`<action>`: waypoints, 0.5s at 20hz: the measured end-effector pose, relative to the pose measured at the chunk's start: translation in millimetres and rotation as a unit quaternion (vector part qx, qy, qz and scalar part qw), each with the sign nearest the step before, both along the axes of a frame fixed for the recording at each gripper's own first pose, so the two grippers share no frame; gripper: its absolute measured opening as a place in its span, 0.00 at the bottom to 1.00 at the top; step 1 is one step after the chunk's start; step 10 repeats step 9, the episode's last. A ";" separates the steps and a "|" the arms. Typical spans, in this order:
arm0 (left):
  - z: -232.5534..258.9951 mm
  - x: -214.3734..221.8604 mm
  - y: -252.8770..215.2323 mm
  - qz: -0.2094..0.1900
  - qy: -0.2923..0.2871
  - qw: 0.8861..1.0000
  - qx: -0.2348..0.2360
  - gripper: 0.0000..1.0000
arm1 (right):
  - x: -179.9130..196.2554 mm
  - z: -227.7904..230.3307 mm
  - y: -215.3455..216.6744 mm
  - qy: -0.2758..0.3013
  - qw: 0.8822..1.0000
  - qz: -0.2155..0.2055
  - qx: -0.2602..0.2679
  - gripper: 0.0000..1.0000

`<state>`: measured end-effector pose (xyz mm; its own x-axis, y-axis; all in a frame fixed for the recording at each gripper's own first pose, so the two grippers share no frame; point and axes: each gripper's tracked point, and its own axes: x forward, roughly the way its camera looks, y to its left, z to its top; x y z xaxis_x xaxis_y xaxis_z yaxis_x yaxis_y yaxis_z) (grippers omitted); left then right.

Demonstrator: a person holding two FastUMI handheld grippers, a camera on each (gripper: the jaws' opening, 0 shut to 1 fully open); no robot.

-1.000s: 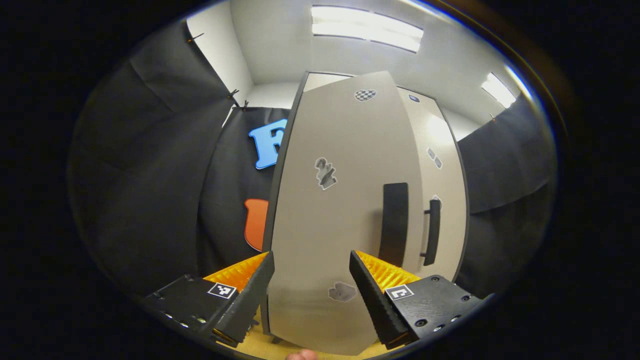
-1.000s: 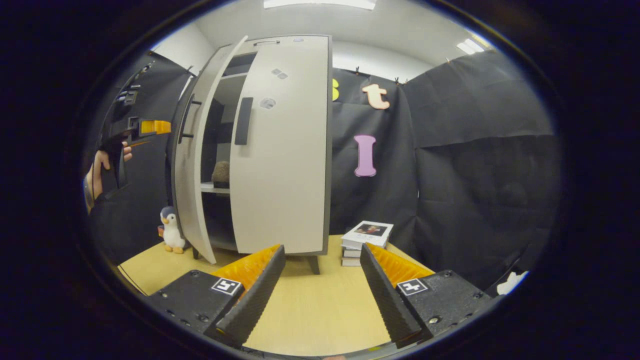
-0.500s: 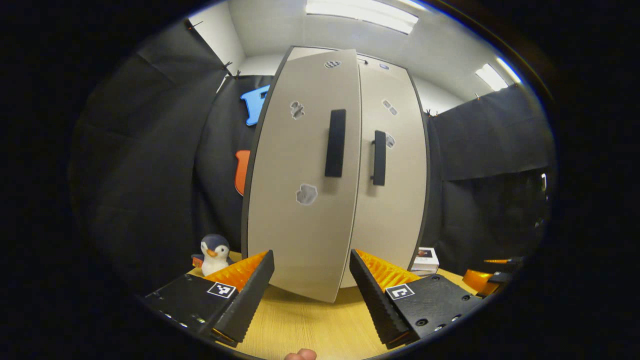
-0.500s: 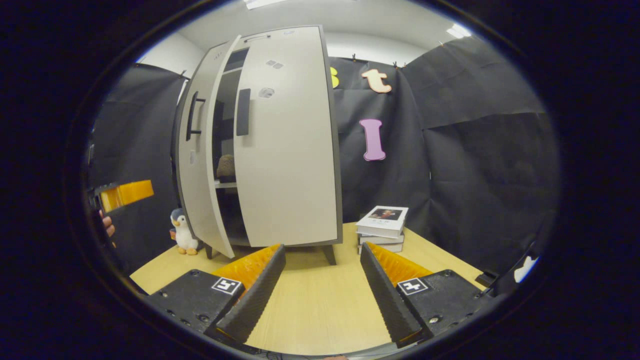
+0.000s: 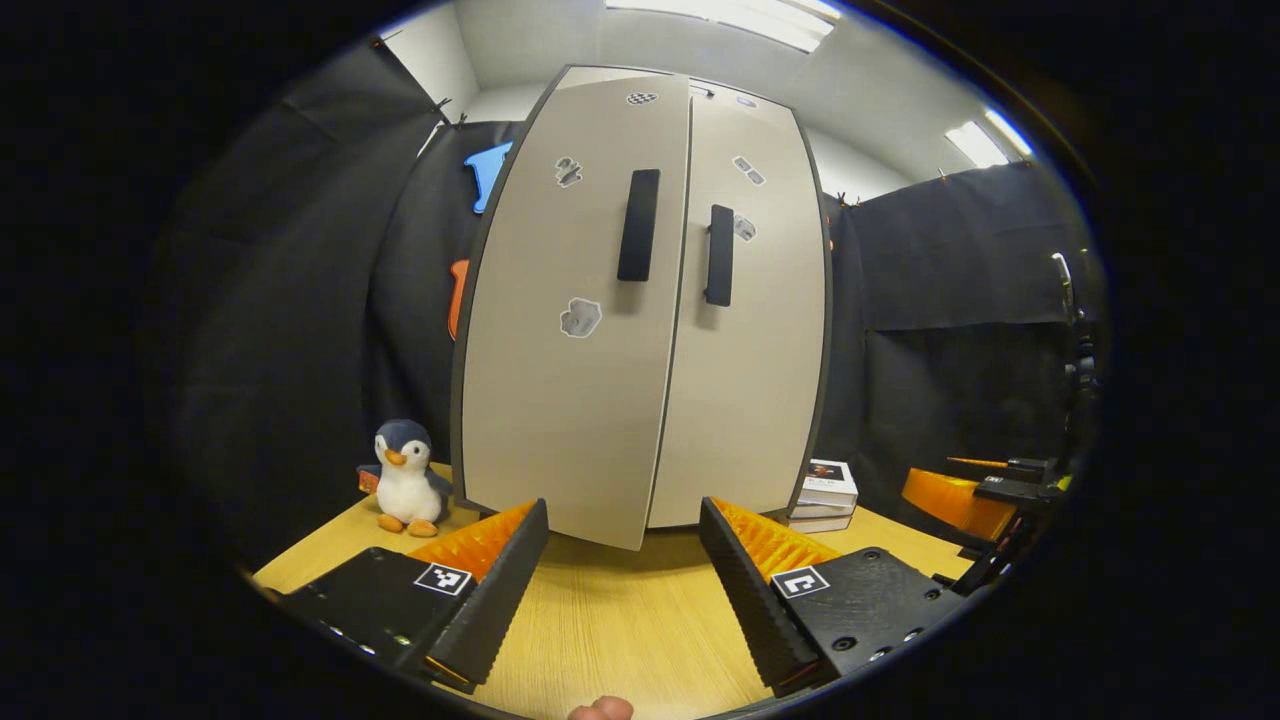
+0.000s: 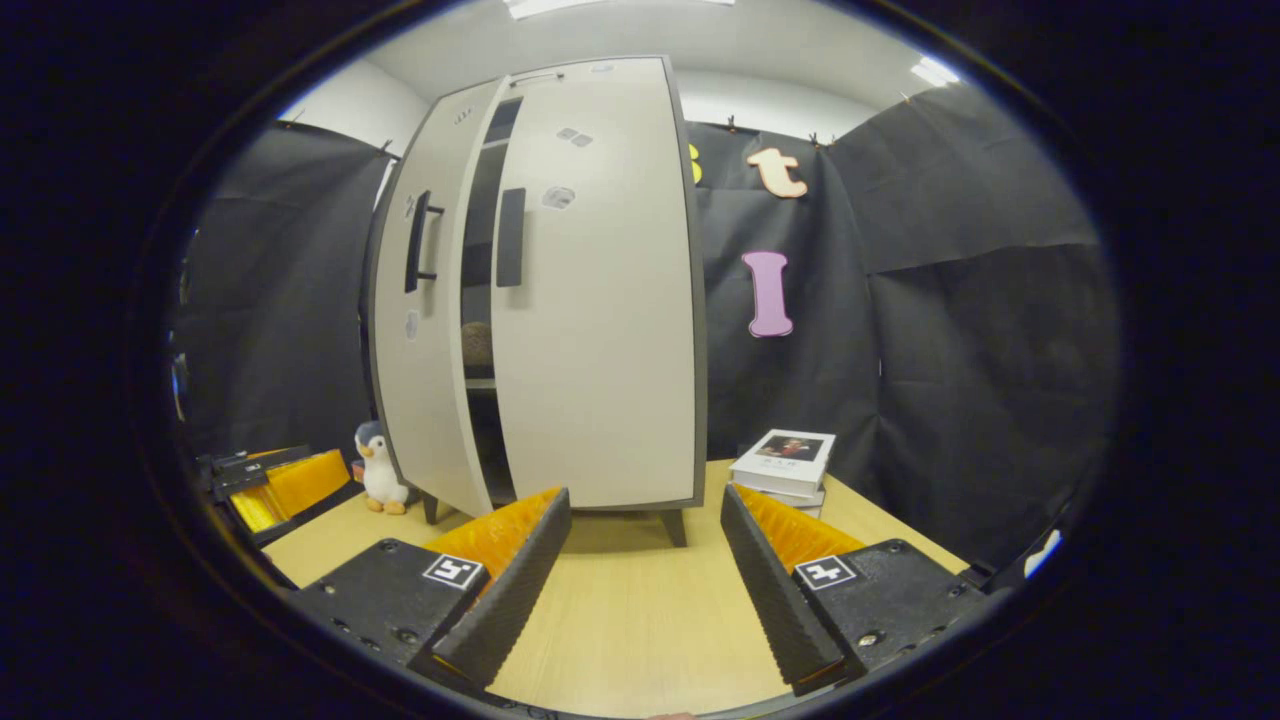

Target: Grab one shoe with the right hand and put it into the shoe cabinet, grab the other shoe with the left hand and put it into the shoe cabinet; then close the right door with the right hand and the left door with the left hand.

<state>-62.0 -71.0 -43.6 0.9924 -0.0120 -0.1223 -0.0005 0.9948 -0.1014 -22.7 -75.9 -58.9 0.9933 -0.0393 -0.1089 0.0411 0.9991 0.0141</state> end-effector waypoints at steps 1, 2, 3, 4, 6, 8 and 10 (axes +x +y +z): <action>2.5 1.2 0.6 -0.001 -0.002 1.000 0.003 0.93 | 0.1 -1.6 -0.2 0.001 1.000 -0.002 -0.001 0.98; 3.0 2.3 -0.3 -0.002 -0.004 1.000 0.006 0.93 | -1.2 -3.2 -0.6 0.002 1.000 -0.004 -0.002 0.99; 3.2 3.3 -1.3 -0.004 -0.005 1.000 0.005 0.93 | -1.8 -4.7 0.7 0.004 1.000 -0.002 0.001 1.00; 3.0 4.1 -2.5 -0.005 -0.005 1.000 0.006 0.93 | -2.5 -6.8 2.0 0.007 1.000 -0.001 0.002 0.98; 5.9 2.0 -3.0 -0.004 -0.008 1.000 0.008 0.93 | -4.1 -9.5 2.6 0.011 1.000 0.000 0.002 0.99; 9.0 2.7 -3.2 -0.004 -0.014 1.000 0.009 0.93 | -3.8 -9.9 2.9 0.011 1.000 0.000 0.002 0.99; 12.0 2.8 -4.0 -0.004 -0.017 1.000 0.009 0.93 | -3.8 -10.4 3.2 0.012 1.000 0.000 0.003 0.99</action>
